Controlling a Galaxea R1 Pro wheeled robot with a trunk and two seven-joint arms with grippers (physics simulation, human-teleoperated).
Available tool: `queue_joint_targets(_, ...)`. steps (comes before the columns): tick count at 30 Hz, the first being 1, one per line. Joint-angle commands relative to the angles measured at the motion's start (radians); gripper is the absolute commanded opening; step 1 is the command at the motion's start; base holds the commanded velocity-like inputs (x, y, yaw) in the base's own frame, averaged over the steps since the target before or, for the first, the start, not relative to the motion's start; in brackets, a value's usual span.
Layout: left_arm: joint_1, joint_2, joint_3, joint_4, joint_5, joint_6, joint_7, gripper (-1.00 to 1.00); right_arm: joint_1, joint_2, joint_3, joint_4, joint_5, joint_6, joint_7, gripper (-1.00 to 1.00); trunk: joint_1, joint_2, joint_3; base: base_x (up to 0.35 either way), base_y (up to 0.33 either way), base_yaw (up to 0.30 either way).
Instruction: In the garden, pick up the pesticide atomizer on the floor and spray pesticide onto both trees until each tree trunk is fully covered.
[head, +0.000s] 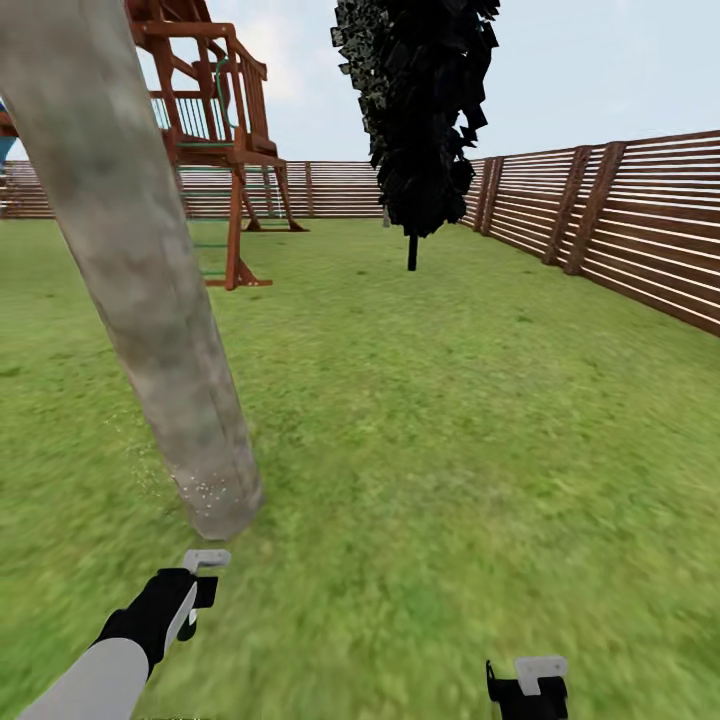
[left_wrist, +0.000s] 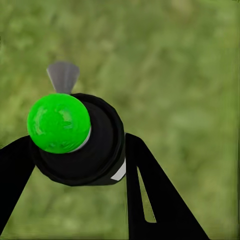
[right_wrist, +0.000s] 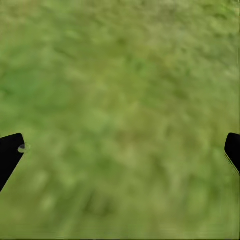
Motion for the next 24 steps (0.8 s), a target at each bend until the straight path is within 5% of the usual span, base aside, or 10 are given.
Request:
queue_joint_targets(1, 0.000, -0.001, 0.000, 0.000, 0.000, 0.000, 0.000, -1.00, 0.000, 0.000, 0.000, 0.000, 0.000, 0.000, 0.000, 1.00, 0.000, 0.000, 0.000, 0.123, -0.276, 0.278)
queue_joint_targets(18, 0.000, -0.002, 0.001, -0.002, 0.000, -0.007, 0.004, -1.00, 0.000, 0.000, 0.000, 0.000, 0.000, 0.000, 0.001, 1.00, 0.000, 0.000, 0.000, 0.042, -0.277, 0.166)
queue_joint_targets(24, -0.011, -0.003, -0.005, -0.005, -0.002, -0.001, -0.002, -1.00, 0.000, 0.000, -0.001, 0.000, 0.000, 0.000, -0.001, 1.00, 0.000, 0.000, 0.000, 0.011, -0.057, 0.275)
